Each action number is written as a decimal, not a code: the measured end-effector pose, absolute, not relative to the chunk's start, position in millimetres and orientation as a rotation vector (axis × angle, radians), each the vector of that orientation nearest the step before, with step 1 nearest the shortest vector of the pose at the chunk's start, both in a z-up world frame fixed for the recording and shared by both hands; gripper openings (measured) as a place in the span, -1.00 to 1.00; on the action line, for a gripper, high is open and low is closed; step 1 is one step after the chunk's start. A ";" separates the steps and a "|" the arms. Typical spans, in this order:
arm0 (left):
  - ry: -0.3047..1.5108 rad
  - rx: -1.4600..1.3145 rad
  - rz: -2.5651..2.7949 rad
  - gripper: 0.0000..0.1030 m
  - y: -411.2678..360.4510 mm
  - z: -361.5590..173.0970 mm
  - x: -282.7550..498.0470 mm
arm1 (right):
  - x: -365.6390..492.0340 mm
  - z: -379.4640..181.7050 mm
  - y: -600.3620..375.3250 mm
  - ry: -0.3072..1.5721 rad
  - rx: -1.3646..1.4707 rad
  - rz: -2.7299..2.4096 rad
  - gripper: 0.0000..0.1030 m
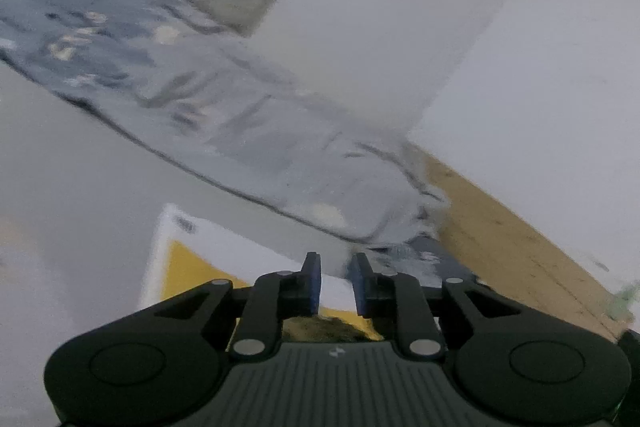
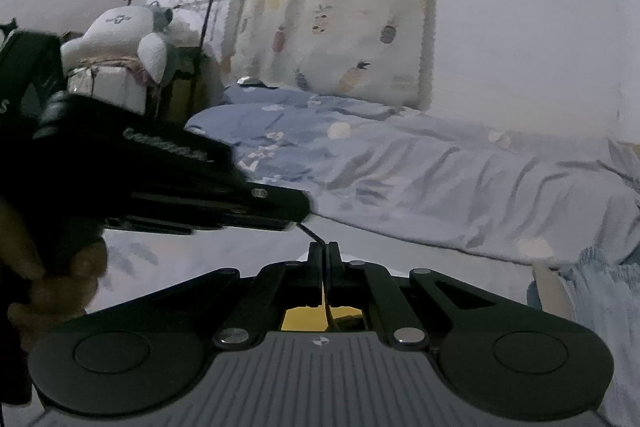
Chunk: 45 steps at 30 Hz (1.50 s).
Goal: Lace up shoes with both hands
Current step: 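Lower the open left gripper onto the sneaker lacing while the right gripper approaches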
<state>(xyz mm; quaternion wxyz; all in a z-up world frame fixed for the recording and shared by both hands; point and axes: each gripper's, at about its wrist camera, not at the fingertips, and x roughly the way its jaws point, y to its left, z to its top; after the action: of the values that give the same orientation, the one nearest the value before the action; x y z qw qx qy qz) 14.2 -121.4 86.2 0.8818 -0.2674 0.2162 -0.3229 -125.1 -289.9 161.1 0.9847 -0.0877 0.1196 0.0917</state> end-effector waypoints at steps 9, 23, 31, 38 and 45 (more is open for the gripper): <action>0.552 -0.445 -0.664 -0.22 -140.0 78.1 10.6 | -125.1 168.9 -314.4 0.171 -0.122 0.062 -0.98; 0.636 -0.167 -0.771 -0.29 -198.5 63.8 5.0 | -97.4 168.4 -335.9 0.355 -0.319 0.110 -0.98; 0.612 -0.213 -0.756 -0.79 -191.4 64.9 12.0 | -109.4 148.2 -314.4 0.481 -0.519 0.246 -0.98; 0.635 -0.294 -0.777 -0.79 -183.6 60.9 21.6 | -100.0 132.4 -301.2 0.579 -0.577 0.276 -0.98; 0.656 -0.344 -0.791 -0.79 -178.6 58.1 27.8 | -89.0 118.1 -298.8 0.622 -0.638 0.284 -0.98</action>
<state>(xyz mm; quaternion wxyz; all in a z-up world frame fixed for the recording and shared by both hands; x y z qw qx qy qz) 27.8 -178.6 58.1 0.8568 -0.1636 0.3122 -0.3765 -89.0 -298.8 118.1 0.8926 -0.3075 0.2998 0.1370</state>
